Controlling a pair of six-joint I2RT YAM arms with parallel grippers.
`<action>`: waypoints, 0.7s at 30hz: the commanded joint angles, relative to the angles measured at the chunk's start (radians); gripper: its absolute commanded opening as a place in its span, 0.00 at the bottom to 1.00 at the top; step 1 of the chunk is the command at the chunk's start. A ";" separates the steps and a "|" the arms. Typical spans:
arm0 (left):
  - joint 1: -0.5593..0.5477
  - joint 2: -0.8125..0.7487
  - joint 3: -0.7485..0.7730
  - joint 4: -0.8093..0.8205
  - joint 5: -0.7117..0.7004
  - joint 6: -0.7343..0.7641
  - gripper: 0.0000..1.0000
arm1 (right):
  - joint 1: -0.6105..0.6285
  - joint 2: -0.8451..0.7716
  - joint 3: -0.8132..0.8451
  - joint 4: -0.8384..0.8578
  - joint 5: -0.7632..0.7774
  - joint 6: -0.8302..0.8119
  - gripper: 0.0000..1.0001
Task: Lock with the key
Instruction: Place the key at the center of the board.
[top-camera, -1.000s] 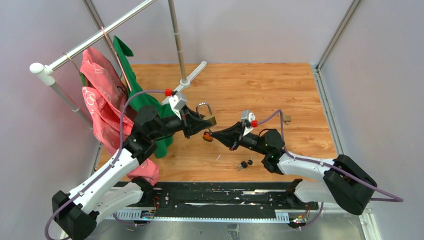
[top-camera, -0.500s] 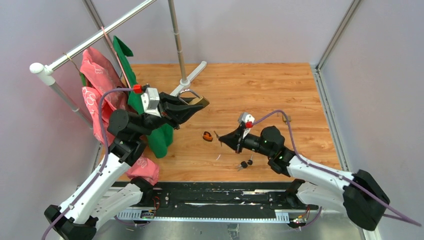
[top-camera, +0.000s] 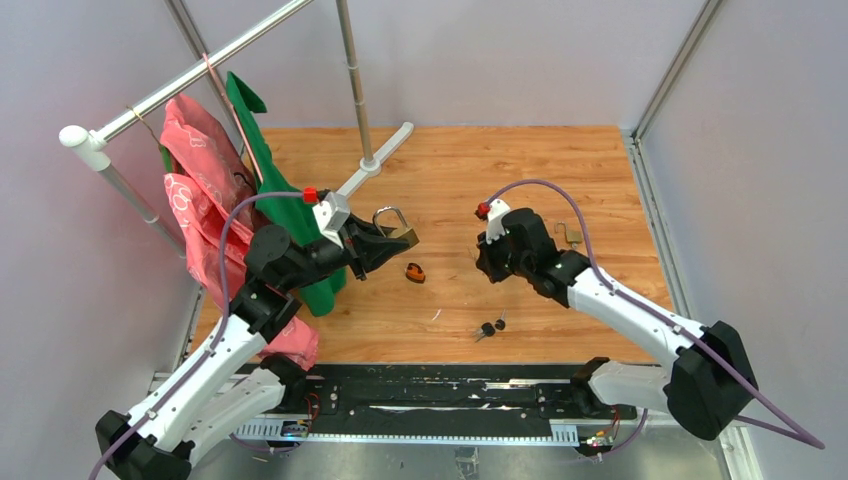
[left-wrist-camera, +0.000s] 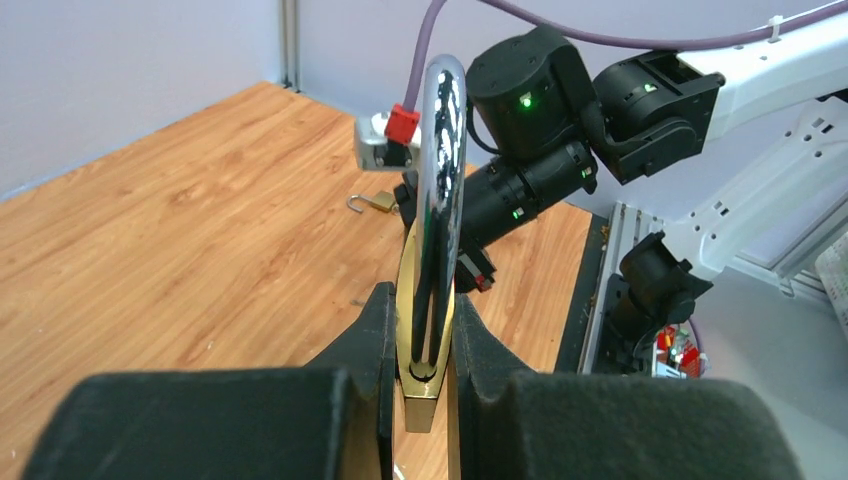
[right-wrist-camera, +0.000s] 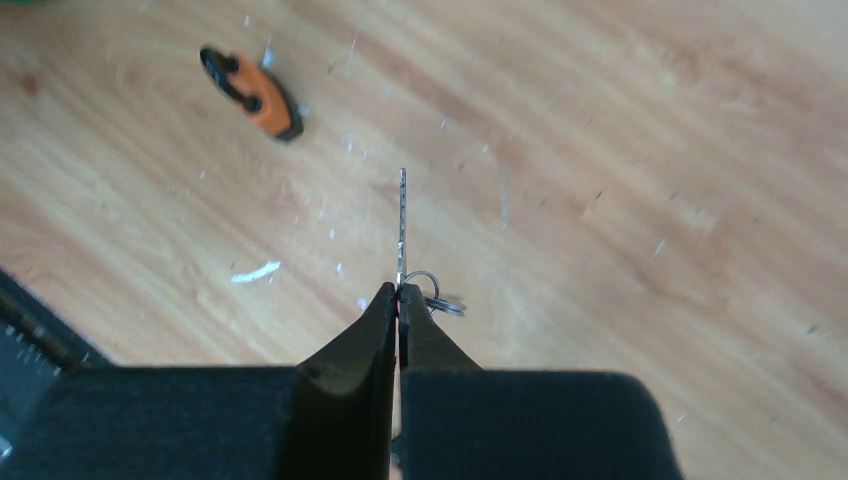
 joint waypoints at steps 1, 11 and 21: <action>0.000 -0.032 -0.006 0.073 -0.012 0.009 0.00 | -0.019 -0.040 -0.025 -0.189 -0.079 0.075 0.00; 0.000 -0.045 -0.019 0.073 -0.026 -0.022 0.00 | -0.187 0.236 -0.025 -0.030 -0.175 0.077 0.00; 0.001 -0.043 -0.017 0.073 -0.029 -0.026 0.00 | -0.268 0.453 0.053 0.069 -0.177 0.065 0.00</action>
